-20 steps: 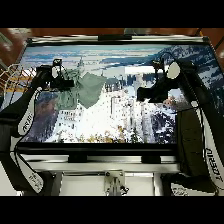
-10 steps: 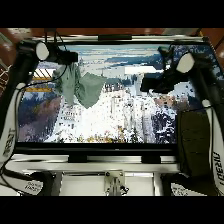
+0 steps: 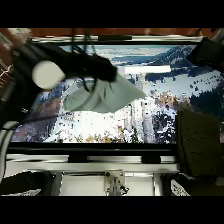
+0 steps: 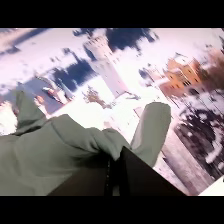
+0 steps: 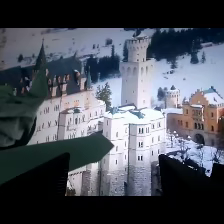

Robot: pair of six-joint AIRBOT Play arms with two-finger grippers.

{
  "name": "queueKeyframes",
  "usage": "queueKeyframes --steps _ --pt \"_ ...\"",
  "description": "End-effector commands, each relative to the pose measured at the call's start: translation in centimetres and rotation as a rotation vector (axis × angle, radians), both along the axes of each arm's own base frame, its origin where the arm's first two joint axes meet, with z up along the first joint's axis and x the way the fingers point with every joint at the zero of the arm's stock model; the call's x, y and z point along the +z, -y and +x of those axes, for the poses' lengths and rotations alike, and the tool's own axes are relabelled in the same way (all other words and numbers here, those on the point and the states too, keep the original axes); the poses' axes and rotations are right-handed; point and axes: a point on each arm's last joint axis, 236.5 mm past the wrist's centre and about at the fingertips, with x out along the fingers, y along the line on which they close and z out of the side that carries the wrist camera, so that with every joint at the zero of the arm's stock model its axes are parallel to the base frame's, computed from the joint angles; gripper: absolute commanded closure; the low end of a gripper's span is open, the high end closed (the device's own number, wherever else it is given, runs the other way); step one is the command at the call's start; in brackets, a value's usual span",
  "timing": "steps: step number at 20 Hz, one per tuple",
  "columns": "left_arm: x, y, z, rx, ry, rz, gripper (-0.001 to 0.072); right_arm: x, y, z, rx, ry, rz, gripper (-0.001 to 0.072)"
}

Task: Fold the shirts.

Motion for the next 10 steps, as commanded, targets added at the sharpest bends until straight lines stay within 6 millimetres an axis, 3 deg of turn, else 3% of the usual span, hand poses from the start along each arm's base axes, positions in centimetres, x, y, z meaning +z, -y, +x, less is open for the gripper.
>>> queueKeyframes --steps 1,2,3,4,7,10 --pt "-6.8 7.5 -5.4 -0.106 -0.126 0.004 0.0196 0.7 1.2 -3.2 -0.015 -0.038 -0.029 0.0038" --pt "-8.7 7.9 -5.9 -0.111 -0.159 0.044 -0.001 0.1 1.3 -3.7 -0.003 -0.066 -0.044 0.0038" --pt "-10.4 7.1 -5.9 -0.102 -0.192 0.104 -0.0013 -0.3 1.6 -4.0 -0.002 -0.089 -0.064 0.0038" --pt "-11.7 4.8 -5.2 -0.077 -0.213 0.192 -0.0013 -0.9 2.0 -4.3 -0.01 -0.119 -0.078 0.0038" --pt "-13.3 -5.2 -1.5 0.076 -0.309 0.388 -0.0013 -3.9 1.6 -4.8 0.03 -0.249 -0.071 0.0038" --pt "-15.3 -15.2 1.2 0.283 -0.475 0.428 -0.0013 -10.0 -0.9 -4.6 0.129 -0.427 0.024 0.0038"
